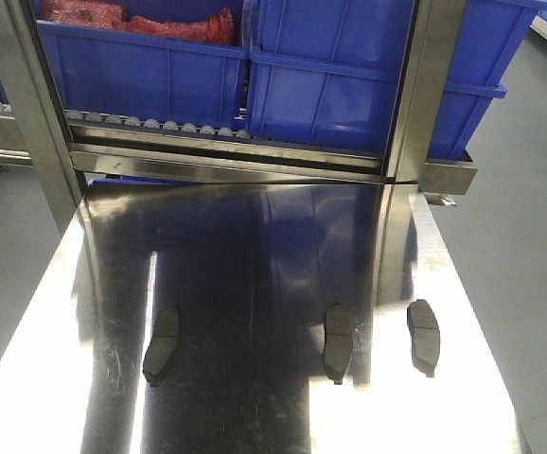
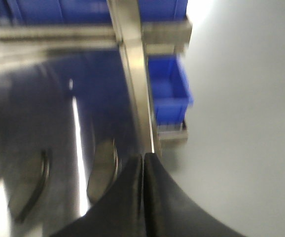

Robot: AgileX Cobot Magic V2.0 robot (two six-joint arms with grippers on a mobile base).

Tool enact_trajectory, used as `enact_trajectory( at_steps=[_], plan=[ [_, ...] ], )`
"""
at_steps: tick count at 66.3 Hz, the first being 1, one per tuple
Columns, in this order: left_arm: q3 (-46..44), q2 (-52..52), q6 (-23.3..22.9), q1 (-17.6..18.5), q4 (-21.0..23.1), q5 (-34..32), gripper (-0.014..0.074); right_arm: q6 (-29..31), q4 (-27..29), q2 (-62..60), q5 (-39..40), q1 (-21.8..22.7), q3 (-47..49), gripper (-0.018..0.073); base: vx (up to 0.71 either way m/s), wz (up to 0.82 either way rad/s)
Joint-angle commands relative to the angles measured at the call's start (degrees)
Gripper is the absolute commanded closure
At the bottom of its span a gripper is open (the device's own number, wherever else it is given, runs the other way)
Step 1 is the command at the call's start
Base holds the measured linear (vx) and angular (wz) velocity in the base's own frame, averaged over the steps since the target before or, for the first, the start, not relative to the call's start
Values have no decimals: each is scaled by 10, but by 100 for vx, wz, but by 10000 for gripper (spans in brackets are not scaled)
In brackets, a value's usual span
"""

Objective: Move and align brake pads A on conveyor
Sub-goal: 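Lift the grasped brake pad off the tray with the left gripper, then lower the right gripper onto the outermost brake pad and close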

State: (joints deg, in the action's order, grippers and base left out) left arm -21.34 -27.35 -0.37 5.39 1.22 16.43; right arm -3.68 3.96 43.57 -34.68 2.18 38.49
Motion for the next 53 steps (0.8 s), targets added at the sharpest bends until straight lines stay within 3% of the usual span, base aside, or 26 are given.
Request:
enact_trajectory(
  at_steps=[1,29,40,53],
  plan=[
    [-17,-2,-2,3,4,-53,603,6,23,37,-36,0,31,571,0,0],
    [-17,-2,-2,3,4,-53,603,8,12,112,-79,0,31,549,0,0],
    [-17,-2,-2,3,4,-52,603,5,-20,118,-85,0,31,443,0,0],
    [-17,-2,-2,3,4,-52,603,6,-14,118,-94,0,36,230,0,0]
  ],
)
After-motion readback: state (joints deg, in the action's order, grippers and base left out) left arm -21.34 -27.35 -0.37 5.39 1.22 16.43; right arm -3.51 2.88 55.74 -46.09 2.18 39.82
